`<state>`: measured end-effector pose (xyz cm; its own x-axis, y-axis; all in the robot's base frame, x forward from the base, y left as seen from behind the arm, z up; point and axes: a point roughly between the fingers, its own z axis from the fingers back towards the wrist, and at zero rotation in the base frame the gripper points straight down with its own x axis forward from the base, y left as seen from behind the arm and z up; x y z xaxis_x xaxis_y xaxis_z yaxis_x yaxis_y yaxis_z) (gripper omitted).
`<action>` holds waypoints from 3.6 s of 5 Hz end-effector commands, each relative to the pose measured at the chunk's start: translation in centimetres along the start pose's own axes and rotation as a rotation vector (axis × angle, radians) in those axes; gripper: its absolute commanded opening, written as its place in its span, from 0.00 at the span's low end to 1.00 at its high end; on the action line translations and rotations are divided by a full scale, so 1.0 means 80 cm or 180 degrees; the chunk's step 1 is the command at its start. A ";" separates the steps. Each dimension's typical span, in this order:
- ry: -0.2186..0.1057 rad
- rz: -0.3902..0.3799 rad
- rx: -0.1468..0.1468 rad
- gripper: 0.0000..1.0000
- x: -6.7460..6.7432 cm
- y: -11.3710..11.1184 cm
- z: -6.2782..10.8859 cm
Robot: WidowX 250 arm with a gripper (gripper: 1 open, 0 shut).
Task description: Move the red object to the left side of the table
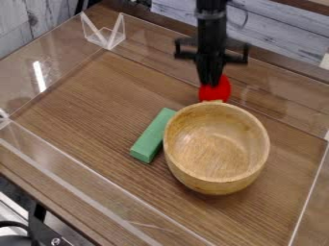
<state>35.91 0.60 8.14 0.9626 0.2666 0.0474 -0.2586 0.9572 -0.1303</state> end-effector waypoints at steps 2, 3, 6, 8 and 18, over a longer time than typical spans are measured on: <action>-0.0468 0.0133 -0.0139 0.00 0.016 0.051 0.097; -0.0490 0.0159 -0.0057 0.00 0.010 0.083 0.106; -0.0487 0.0471 0.0119 0.00 -0.020 0.165 0.100; -0.0543 0.0763 0.0210 0.00 -0.030 0.211 0.092; -0.0495 0.3899 0.0374 0.00 -0.019 0.251 0.060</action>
<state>28.09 19.58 8.34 0.0619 0.9975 0.0345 -0.9972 0.0633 -0.0392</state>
